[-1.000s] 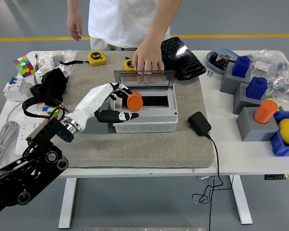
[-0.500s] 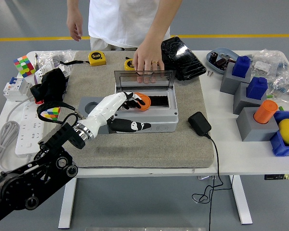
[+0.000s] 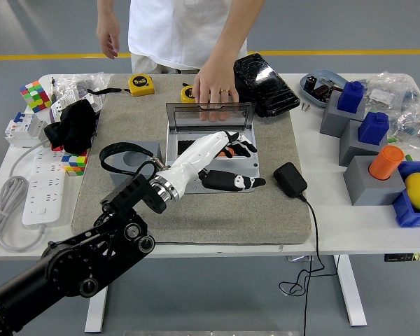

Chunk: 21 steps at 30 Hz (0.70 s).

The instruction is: Fetch the battery,place it into the box,close the lid of the box

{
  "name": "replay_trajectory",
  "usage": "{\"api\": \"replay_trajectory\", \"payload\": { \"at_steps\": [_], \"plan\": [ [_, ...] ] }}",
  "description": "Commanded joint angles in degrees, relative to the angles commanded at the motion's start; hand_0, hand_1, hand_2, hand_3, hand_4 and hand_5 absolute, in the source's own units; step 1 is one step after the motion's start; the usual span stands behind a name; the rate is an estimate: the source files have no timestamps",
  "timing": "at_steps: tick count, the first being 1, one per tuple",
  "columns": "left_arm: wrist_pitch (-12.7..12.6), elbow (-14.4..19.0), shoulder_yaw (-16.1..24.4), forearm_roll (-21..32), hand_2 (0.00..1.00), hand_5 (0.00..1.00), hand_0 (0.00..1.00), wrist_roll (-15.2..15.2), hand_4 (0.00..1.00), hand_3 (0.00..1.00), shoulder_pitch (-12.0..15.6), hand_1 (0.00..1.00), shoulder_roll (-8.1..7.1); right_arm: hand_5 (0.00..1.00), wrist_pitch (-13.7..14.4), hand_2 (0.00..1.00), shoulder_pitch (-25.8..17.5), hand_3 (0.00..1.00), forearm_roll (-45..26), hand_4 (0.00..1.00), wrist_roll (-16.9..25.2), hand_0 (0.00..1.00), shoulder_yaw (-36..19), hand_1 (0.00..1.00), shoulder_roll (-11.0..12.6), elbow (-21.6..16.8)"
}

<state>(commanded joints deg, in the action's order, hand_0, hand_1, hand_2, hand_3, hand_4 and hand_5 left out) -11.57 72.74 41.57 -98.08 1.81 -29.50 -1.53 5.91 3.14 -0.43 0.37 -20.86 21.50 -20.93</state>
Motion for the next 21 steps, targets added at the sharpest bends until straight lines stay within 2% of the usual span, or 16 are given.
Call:
{"api": "replay_trajectory", "payload": {
  "at_steps": [3, 6, 9, 13, 14, 19, 20, 21],
  "plan": [
    [0.1, 0.4, 0.3, 0.1, 0.579, 0.491, 0.490, 0.0, 0.998, 0.604, -0.5, 0.598, 1.02, 0.474, 0.1, 0.589, 0.0, 0.547, 0.3, 0.935, 0.1, 0.564, -0.4, 0.601, 0.0, -0.2],
    [-0.2, 1.5, 1.6, 0.4, 0.579, 0.491, 0.490, -0.4, 0.998, 0.604, -1.7, 0.598, 1.02, 0.474, 0.1, 0.589, -0.2, 0.547, 0.4, 0.935, 0.1, 0.564, -0.6, 0.601, 0.1, -0.2],
    [-0.8, 1.2, 3.5, 0.0, 0.596, 0.491, 0.519, -1.2, 0.998, 0.607, -3.9, 0.616, 1.03, 0.475, 0.1, 0.588, -0.2, 0.547, 0.3, 0.934, 0.0, 0.566, -0.4, 0.601, 0.1, -0.2],
    [-1.2, -1.4, 5.9, -1.4, 0.596, 0.491, 0.519, -1.5, 0.998, 0.607, -7.2, 0.616, 1.48, 0.475, 0.0, 0.588, -0.3, 0.547, 0.2, 0.934, 0.0, 0.566, -0.3, 0.601, 0.0, -0.1],
    [-1.1, -2.3, 6.5, -1.8, 0.702, 0.497, 0.694, -1.5, 0.998, 0.691, -8.0, 0.725, 1.53, 0.474, 0.0, 0.587, -0.3, 0.547, 0.2, 0.934, 0.0, 0.565, -0.4, 0.601, 0.0, -0.1],
    [-0.8, -7.4, 8.4, -4.2, 0.702, 0.497, 0.694, -0.9, 0.998, 0.691, -11.6, 0.725, 1.53, 0.474, 0.1, 0.587, -0.1, 0.547, 0.3, 0.934, 0.1, 0.565, -0.5, 0.601, 0.0, -0.2],
    [-0.8, -8.2, 8.4, -4.4, 0.764, 0.513, 0.780, -0.8, 0.998, 0.748, -12.1, 0.797, 1.53, 0.473, 0.1, 0.586, -0.1, 0.547, 0.3, 0.934, 0.1, 0.567, -0.5, 0.601, 0.0, -0.2],
    [-0.7, -9.1, 8.3, -4.7, 0.764, 0.513, 0.780, -0.7, 0.998, 0.748, -12.5, 0.797, 1.53, 0.473, 0.1, 0.586, -0.1, 0.547, 0.3, 0.934, 0.1, 0.567, -0.5, 0.601, 0.0, -0.2]
  ]
}}
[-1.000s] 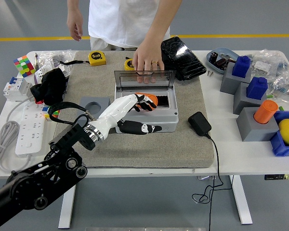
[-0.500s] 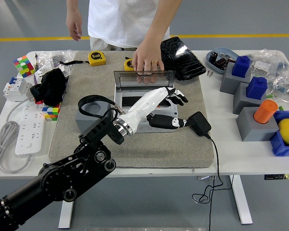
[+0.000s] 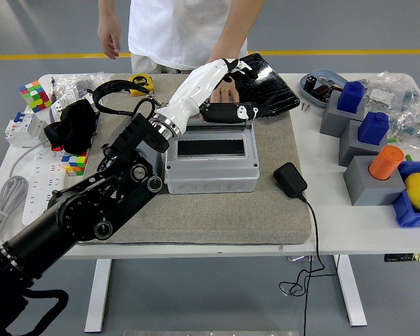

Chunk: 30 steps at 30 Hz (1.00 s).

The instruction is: Fetch the battery,place it into the box,close the lid of the box

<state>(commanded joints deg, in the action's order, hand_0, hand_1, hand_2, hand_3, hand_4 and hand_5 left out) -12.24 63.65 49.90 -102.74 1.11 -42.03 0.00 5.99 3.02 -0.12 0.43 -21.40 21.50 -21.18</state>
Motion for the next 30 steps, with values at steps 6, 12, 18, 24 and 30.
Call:
{"api": "replay_trajectory", "payload": {
  "at_steps": [6, 12, 18, 24, 30],
  "plan": [
    [2.4, -4.4, -1.7, -3.2, 0.759, 0.523, 0.778, 3.0, 0.998, 0.745, -1.7, 0.793, 0.00, 0.474, 0.0, 0.586, -0.1, 0.547, 0.0, 0.934, 0.0, 0.567, 0.0, 0.601, 0.0, 0.0],
    [4.8, -5.9, -4.3, -3.8, 0.744, 0.527, 0.761, 5.6, 0.998, 0.734, -2.5, 0.781, 0.00, 0.473, 0.0, 0.586, -0.1, 0.547, 0.1, 0.934, 0.0, 0.567, -0.2, 0.601, 0.0, 0.0],
    [6.7, -3.1, -5.0, -3.4, 0.727, 0.524, 0.735, 8.2, 0.998, 0.722, -1.5, 0.750, -0.77, 0.472, 0.0, 0.586, -0.2, 0.547, 0.1, 0.934, 0.0, 0.567, -0.3, 0.601, 0.0, 0.0],
    [9.5, 0.3, -5.7, -3.0, 0.711, 0.539, 0.703, 12.0, 0.998, 0.718, 0.2, 0.718, -2.21, 0.472, 0.0, 0.585, -0.2, 0.546, 0.3, 0.933, 0.0, 0.567, -0.3, 0.601, -0.1, -0.1],
    [12.2, 5.5, -6.3, -1.7, 0.706, 0.558, 0.683, 15.7, 0.998, 0.718, 2.6, 0.705, -4.38, 0.471, 0.1, 0.585, -0.3, 0.546, 0.5, 0.933, 0.1, 0.567, -0.5, 0.601, 0.0, -0.1]
  ]
}}
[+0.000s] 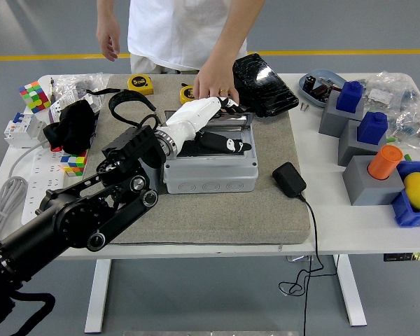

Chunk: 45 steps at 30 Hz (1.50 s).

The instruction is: Fetch the battery,place it into the box,close the lid of the box

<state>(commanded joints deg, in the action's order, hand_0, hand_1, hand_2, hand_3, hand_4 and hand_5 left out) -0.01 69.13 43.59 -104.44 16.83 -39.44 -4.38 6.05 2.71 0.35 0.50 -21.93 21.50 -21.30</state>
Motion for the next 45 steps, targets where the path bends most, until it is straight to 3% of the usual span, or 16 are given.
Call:
{"api": "replay_trajectory", "payload": {
  "at_steps": [5, 10, 13, 21, 32, 34, 35, 41, 45],
  "plan": [
    [1.1, 4.5, -0.8, 1.7, 0.692, 0.573, 0.654, 1.2, 0.998, 0.718, 1.8, 0.692, -1.56, 0.471, 0.0, 0.585, -0.1, 0.546, -0.2, 0.932, -0.1, 0.567, 0.2, 0.601, 0.1, 0.1],
    [1.5, 6.7, -1.4, 2.8, 0.692, 0.573, 0.654, 1.6, 0.998, 0.718, 3.0, 0.692, -2.10, 0.471, 0.0, 0.585, 0.0, 0.546, 0.0, 0.932, 0.0, 0.567, 0.1, 0.601, 0.0, 0.0],
    [0.8, 7.9, -0.8, 3.7, 0.687, 0.570, 0.654, 0.0, 0.998, 0.717, 4.4, 0.687, -2.36, 0.471, 0.0, 0.585, 0.1, 0.546, 0.1, 0.932, 0.0, 0.567, 0.0, 0.601, 0.0, 0.0],
    [-5.1, 12.3, 6.6, 7.0, 0.680, 0.573, 0.629, -7.5, 0.998, 0.708, 10.6, 0.686, -2.70, 0.471, 0.0, 0.585, 0.0, 0.546, -0.1, 0.932, 0.0, 0.567, 0.3, 0.600, -0.1, 0.1],
    [-12.7, 12.1, 19.2, 26.2, 0.686, 0.564, 0.649, -20.5, 0.998, 0.701, 20.9, 0.706, -2.07, 0.470, 0.1, 0.584, 0.4, 0.546, -1.2, 0.932, -0.1, 0.567, 1.3, 0.600, -0.3, 0.7],
    [-12.9, 11.8, 20.8, 27.6, 0.686, 0.564, 0.649, -21.4, 0.998, 0.701, 22.0, 0.706, -2.24, 0.470, 0.2, 0.584, 0.4, 0.546, -1.3, 0.932, -0.1, 0.567, 1.4, 0.600, -0.3, 0.8],
    [-12.8, 11.6, 21.7, 28.1, 0.682, 0.568, 0.697, -21.5, 0.998, 0.695, 22.4, 0.713, -2.43, 0.472, 0.3, 0.585, 0.4, 0.545, -1.3, 0.931, -0.1, 0.567, 1.4, 0.600, -0.4, 0.9],
    [-12.3, 10.3, 26.4, 31.3, 0.677, 0.569, 0.699, -21.9, 0.998, 0.691, 24.4, 0.714, -4.31, 0.473, 0.3, 0.585, 0.6, 0.545, -1.3, 0.930, -0.7, 0.567, 1.2, 0.602, -0.3, 0.9],
    [-11.9, 10.1, 29.7, 33.1, 0.677, 0.569, 0.699, -21.8, 0.998, 0.691, 25.7, 0.714, -4.78, 0.473, 0.2, 0.585, 0.6, 0.545, -1.4, 0.930, -1.1, 0.567, 1.4, 0.602, -0.3, 1.0]
  ]
}}
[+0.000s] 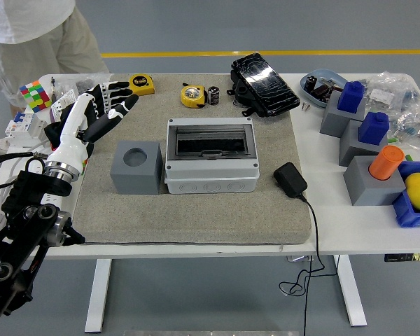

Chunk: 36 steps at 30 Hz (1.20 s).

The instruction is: Fetch the battery,place it into the box,close the lid of the box

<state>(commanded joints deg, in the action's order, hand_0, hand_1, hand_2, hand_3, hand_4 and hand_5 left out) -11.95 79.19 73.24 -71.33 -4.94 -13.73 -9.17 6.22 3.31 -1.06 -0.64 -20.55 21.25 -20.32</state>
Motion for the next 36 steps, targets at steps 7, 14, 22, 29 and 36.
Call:
{"api": "replay_trajectory", "payload": {
  "at_steps": [7, 14, 22, 29, 36],
  "plan": [
    [0.3, 0.2, 2.6, 0.2, 0.669, 0.562, 0.696, 0.5, 0.998, 0.690, 0.4, 0.713, 0.23, 0.473, -0.2, 0.586, 0.1, 0.546, -0.3, 0.930, -0.1, 0.567, 0.3, 0.602, 0.1, 0.1],
    [0.6, 0.2, 3.3, -0.1, 0.668, 0.559, 0.694, 0.8, 0.998, 0.681, 0.5, 0.715, 0.13, 0.472, -0.5, 0.586, 0.8, 0.546, -0.2, 0.931, -0.2, 0.567, 0.2, 0.602, 0.4, 0.0],
    [1.0, 0.3, 3.5, -0.4, 0.667, 0.541, 0.699, 1.2, 0.992, 0.681, 0.3, 0.712, 0.01, 0.472, -0.5, 0.588, 1.1, 0.546, -0.4, 0.931, -0.8, 0.566, 1.2, 0.602, 0.7, 0.1],
    [1.3, 0.4, 3.8, -0.6, 0.665, 0.537, 0.699, 1.5, 0.989, 0.674, 0.1, 0.712, -0.08, 0.473, -0.4, 0.589, 1.3, 0.545, -0.1, 0.930, -0.8, 0.566, 1.3, 0.603, 0.7, 0.0],
    [1.6, 0.4, 4.0, -1.0, 0.658, 0.536, 0.700, 1.7, 0.987, 0.667, 0.1, 0.710, 0.11, 0.475, -0.4, 0.590, 1.2, 0.545, -0.2, 0.929, -0.9, 0.566, 1.1, 0.602, 0.8, 0.0]
  ]
}}
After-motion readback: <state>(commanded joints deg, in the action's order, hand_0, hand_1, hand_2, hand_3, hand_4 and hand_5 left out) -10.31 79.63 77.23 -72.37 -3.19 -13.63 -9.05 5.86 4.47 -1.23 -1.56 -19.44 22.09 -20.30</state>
